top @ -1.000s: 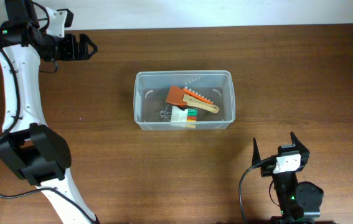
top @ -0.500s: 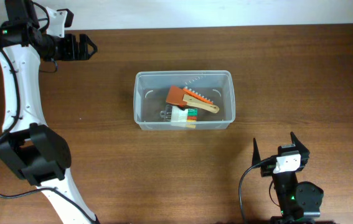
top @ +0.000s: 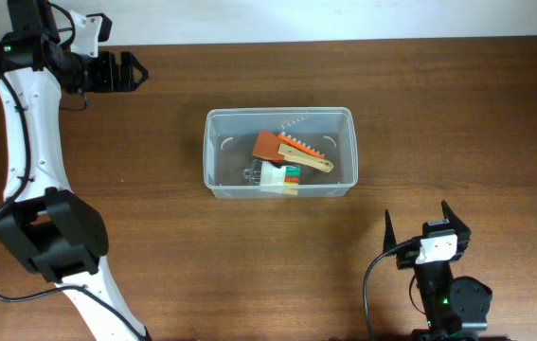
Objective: Pack container
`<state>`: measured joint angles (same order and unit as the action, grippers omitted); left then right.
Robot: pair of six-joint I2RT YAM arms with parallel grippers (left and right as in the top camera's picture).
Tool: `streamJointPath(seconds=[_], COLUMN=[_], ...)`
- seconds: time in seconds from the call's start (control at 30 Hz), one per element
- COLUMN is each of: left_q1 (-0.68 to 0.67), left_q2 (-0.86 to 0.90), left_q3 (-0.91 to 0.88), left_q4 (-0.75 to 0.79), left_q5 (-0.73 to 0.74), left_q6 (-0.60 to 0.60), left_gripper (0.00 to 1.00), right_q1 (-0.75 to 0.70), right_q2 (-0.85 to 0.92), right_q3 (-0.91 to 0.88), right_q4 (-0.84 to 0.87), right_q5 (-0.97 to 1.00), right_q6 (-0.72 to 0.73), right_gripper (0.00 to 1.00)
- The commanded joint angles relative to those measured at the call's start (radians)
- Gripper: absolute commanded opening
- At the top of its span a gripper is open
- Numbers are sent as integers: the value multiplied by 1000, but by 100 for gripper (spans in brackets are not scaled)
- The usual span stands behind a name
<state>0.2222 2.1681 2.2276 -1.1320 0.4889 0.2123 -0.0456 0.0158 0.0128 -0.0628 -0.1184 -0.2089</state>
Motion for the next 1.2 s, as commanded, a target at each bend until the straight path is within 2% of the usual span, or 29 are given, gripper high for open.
streamJointPath(seconds=[0.0, 0.4, 0.57, 0.9, 1.17], left_q1=[3, 3, 0, -88, -251], left_q2=[-1, 2, -56, -418, -809], left_q3=[16, 15, 13, -127, -468], left_q4=[2, 2, -6, -5, -5], left_q5=[0, 0, 0, 0, 0], left_q6=[-9, -9, -9, -9, -9], left_gripper=[99, 99, 99, 99, 99], right_q1=[-8, -8, -8, -8, -8], right_q2=[-10, -10, -10, -10, -10], right_q3=[-7, -7, -7, -7, -7], right_q4=[-2, -2, -2, -2, -2], right_q5=[-9, -9, -9, -9, -9], right_q6=[3, 3, 3, 4, 3], right_gripper=[99, 99, 99, 98, 99])
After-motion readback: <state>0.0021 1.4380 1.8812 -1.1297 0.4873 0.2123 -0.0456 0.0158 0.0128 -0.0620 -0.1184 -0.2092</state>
